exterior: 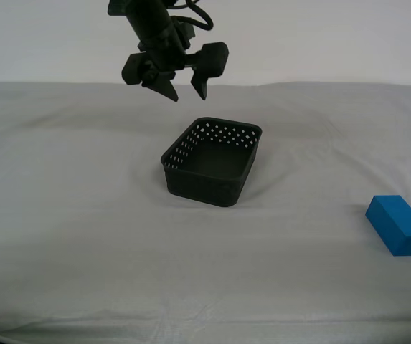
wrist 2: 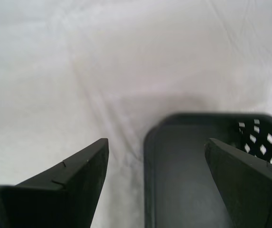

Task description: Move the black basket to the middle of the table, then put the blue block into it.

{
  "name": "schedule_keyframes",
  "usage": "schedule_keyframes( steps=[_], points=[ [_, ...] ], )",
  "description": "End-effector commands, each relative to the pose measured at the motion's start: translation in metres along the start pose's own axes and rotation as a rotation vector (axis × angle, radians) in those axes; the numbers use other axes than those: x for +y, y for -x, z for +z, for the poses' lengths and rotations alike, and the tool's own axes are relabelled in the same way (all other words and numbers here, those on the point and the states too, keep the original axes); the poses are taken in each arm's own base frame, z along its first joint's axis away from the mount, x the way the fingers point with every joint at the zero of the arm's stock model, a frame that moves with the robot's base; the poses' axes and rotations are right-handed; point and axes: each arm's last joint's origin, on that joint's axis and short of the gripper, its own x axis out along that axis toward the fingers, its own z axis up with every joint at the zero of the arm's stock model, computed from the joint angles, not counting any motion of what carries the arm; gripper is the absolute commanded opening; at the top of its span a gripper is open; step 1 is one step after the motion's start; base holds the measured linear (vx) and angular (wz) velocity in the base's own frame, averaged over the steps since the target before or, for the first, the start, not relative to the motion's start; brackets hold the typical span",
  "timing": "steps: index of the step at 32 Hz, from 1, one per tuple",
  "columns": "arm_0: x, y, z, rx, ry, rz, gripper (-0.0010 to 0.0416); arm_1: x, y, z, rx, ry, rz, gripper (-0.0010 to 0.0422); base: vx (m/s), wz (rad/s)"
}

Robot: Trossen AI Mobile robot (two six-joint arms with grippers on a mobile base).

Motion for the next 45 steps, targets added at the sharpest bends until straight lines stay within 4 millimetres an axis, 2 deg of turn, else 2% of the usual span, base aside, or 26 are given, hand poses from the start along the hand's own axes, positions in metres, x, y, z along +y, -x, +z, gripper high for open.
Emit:
schedule_keyframes(
  steps=[1, 5, 6, 7, 8, 9, 10, 11, 12, 14, 15, 17, 18, 22, 26, 31, 32, 38, 45],
  points=[
    [0.001, 0.007, 0.006, 0.049, 0.000, 0.008, 0.0002, 0.016, 0.004, 0.011, -0.028, 0.013, 0.018, 0.0270, 0.000, 0.000],
    [0.002, 0.007, -0.003, 0.140, -0.015, 0.041, 0.0036, 0.047, 0.010, 0.022, -0.053, 0.063, 0.056, 0.0270, 0.000, 0.000],
    [0.004, 0.004, -0.009, 0.209, -0.052, 0.098, 0.0062, 0.060, 0.011, 0.024, -0.058, 0.083, 0.072, 0.0270, 0.000, 0.000],
    [0.005, 0.005, -0.011, 0.231, -0.058, 0.121, 0.0073, 0.065, 0.012, 0.024, -0.060, 0.091, 0.078, 0.0270, 0.000, 0.000],
    [0.006, 0.002, -0.015, 0.272, -0.061, 0.136, 0.0105, 0.078, 0.014, 0.026, -0.066, 0.113, 0.094, 0.0270, 0.000, 0.000],
    [0.006, 0.001, -0.015, 0.279, -0.060, 0.142, 0.0116, 0.081, 0.014, 0.026, -0.067, 0.120, 0.099, 0.0270, 0.000, 0.000],
    [0.007, -0.002, -0.017, 0.305, -0.045, 0.159, 0.0147, 0.092, 0.016, 0.028, -0.072, 0.140, 0.111, 0.0270, 0.000, 0.000],
    [0.007, -0.004, -0.018, 0.321, -0.043, 0.166, 0.0161, 0.095, 0.017, 0.028, -0.073, 0.148, 0.116, 0.0270, 0.000, 0.000],
    [0.007, -0.010, -0.023, 0.379, -0.050, 0.184, 0.0196, 0.103, 0.018, 0.028, -0.076, 0.162, 0.125, 0.0270, 0.000, 0.000],
    [0.008, -0.015, -0.030, 0.459, -0.051, 0.189, 0.0232, 0.108, 0.019, 0.029, -0.077, 0.171, 0.131, 0.0270, 0.000, 0.000],
    [0.008, -0.020, -0.037, 0.547, -0.056, 0.190, 0.0266, 0.111, 0.020, 0.029, -0.078, 0.173, 0.135, 0.0270, 0.000, 0.000],
    [0.008, -0.024, -0.045, 0.641, -0.064, 0.191, 0.0303, 0.113, 0.020, 0.029, -0.079, 0.176, 0.139, 0.0270, 0.000, 0.000],
    [0.008, -0.031, -0.051, 0.710, -0.072, 0.189, 0.0335, 0.114, 0.021, 0.029, -0.083, 0.176, 0.139, 0.0270, 0.000, 0.000],
    [0.012, -0.042, -0.059, 0.793, -0.080, 0.221, 0.0358, 0.115, 0.021, 0.030, -0.088, 0.172, 0.140, 0.0270, 0.000, 0.000],
    [0.028, -0.062, -0.073, 0.920, -0.028, 0.251, 0.0356, 0.116, 0.021, 0.031, -0.100, 0.168, 0.140, 0.0270, 0.000, 0.000],
    [0.046, -0.074, -0.087, 1.020, 0.033, 0.271, 0.0356, 0.118, 0.022, 0.032, -0.103, 0.166, 0.142, 0.0270, 0.000, 0.000],
    [0.049, -0.077, -0.098, 1.073, 0.052, 0.264, 0.0355, 0.119, 0.022, 0.031, -0.103, 0.168, 0.143, 0.0270, 0.000, 0.000],
    [0.046, -0.088, -0.131, 1.213, 0.081, 0.192, 0.0355, 0.120, 0.022, 0.032, -0.107, 0.158, 0.144, 0.0270, 0.000, 0.000],
    [0.047, -0.108, -0.147, 1.241, 0.082, 0.192, 0.0355, 0.120, 0.022, 0.032, -0.110, 0.159, 0.144, 0.0270, 0.000, 0.000]
  ],
)
